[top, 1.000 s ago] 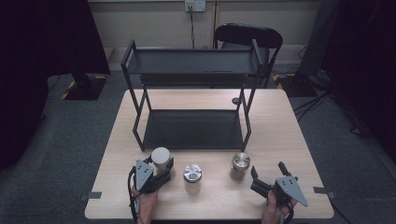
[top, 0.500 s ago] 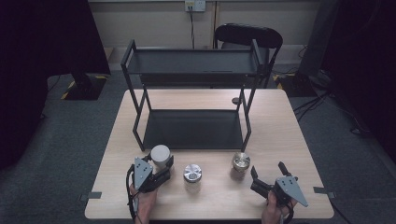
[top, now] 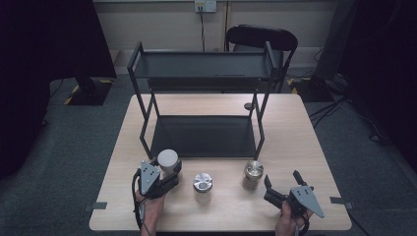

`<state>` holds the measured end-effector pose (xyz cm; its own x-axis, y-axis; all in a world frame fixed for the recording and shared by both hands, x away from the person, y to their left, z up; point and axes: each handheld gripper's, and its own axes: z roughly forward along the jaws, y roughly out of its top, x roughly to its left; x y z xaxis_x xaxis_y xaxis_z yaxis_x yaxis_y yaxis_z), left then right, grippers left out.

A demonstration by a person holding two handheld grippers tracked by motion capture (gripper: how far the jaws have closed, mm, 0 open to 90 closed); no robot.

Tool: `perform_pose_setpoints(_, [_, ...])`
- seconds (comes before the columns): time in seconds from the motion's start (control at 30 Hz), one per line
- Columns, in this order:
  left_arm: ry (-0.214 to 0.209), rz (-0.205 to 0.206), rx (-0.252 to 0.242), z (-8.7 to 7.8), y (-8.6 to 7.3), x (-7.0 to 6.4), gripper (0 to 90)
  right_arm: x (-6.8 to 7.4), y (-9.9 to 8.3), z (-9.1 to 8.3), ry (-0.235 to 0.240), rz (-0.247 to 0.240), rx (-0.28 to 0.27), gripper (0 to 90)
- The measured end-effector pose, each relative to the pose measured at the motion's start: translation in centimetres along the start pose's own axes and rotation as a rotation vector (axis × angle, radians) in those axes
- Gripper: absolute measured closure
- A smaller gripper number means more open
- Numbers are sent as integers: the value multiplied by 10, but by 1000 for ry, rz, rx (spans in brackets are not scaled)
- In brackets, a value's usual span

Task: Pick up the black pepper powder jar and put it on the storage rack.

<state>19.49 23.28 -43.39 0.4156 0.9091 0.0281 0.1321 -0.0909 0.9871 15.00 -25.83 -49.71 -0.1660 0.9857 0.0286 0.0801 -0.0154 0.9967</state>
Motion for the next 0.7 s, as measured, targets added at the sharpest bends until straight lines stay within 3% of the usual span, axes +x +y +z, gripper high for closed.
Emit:
perform_pose_setpoints(0.63, [18,21,20,9,24,4,344,0,0,0,1,2,-2,0])
perform_pose_setpoints(0.7, [22,8,18,10,26,4,344,0,0,0,1,2,-1,0])
